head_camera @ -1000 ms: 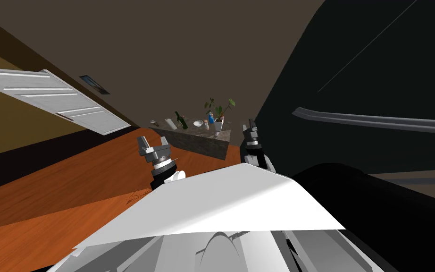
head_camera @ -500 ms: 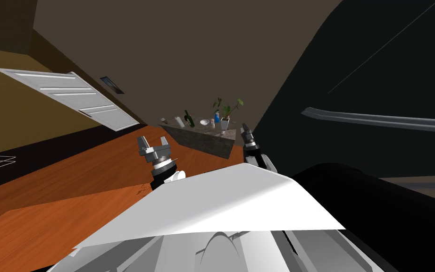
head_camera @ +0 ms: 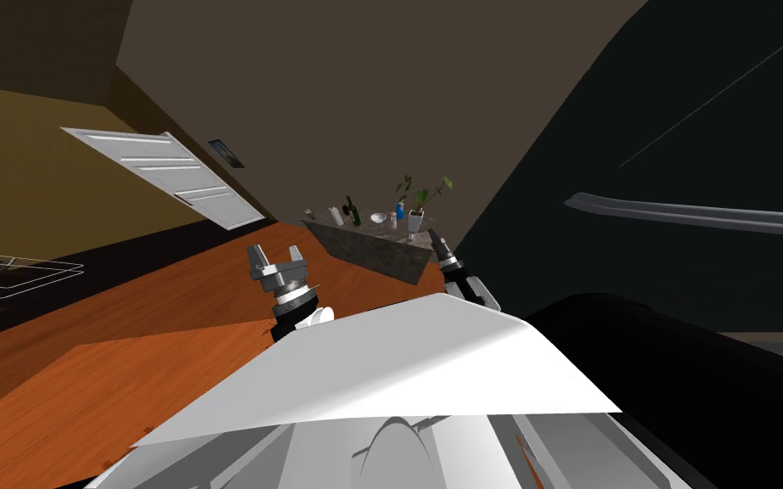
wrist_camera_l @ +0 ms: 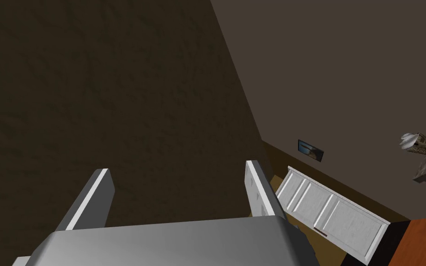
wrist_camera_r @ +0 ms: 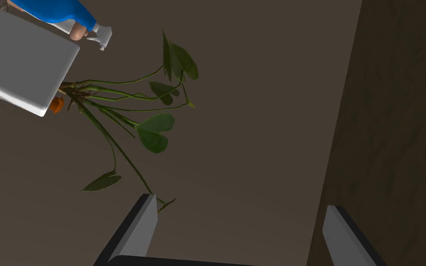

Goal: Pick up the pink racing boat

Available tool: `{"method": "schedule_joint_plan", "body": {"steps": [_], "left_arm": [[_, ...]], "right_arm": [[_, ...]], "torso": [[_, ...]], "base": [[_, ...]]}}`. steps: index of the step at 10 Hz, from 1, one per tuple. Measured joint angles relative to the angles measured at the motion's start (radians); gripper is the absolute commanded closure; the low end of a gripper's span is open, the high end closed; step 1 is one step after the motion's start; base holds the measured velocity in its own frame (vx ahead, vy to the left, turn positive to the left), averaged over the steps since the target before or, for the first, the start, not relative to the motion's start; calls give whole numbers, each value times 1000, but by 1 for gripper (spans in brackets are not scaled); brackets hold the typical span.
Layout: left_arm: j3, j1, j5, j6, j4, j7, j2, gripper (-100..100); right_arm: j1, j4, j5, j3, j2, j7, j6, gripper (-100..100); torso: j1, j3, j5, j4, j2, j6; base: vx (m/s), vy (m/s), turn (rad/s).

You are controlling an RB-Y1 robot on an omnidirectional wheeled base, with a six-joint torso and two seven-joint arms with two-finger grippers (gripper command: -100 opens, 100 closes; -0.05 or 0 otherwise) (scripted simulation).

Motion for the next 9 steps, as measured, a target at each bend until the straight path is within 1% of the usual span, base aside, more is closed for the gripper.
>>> {"method": "schedule_joint_plan", "body": {"steps": [1, 2, 4, 5, 6, 7, 8, 9], "left_arm": [[0, 0, 0, 0, 0, 0, 0, 0], [0, 0, 0, 0, 0, 0, 0, 0], [0, 0, 0, 0, 0, 0, 0, 0], [0, 0, 0, 0, 0, 0, 0, 0], [0, 0, 0, 0, 0, 0, 0, 0], [0, 0, 0, 0, 0, 0, 0, 0], [0, 0, 0, 0, 0, 0, 0, 0], [0, 0, 0, 0, 0, 0, 0, 0]], "right_arm": [[10, 12, 29, -1, -24, 1, 0, -100], [5, 26, 61, 2, -35, 5, 2, -100], [-4, 55, 124, 5, -77, 9, 18, -100], [-7, 81, 151, -2, -111, 8, 19, -100], [-7, 97, 181, 1, -117, 14, 16, -100], [-8, 101, 206, 4, -120, 17, 16, -100], [-18, 124, 236, 7, -145, 21, 23, -100], [-23, 136, 267, 8, -161, 22, 29, -100]], "torso": [[1, -1, 0, 0, -1, 0], [-2, -1, 0, 0, -1, 0], [-1, 0, 0, 0, -1, 0], [-1, -1, 0, 0, -1, 0], [-2, -1, 0, 0, -2, 0], [-6, -1, -1, 0, -1, 0], [-5, 0, -1, 0, -1, 0], [-4, 0, -1, 0, -1, 0]], "base": [[-9, 118, 74], [-36, 152, 183], [-6, 139, 122], [4, 118, 95], [-1, 50, -15], [-19, 92, 184], [-9, 100, 94], [-4, 155, 181]]}}
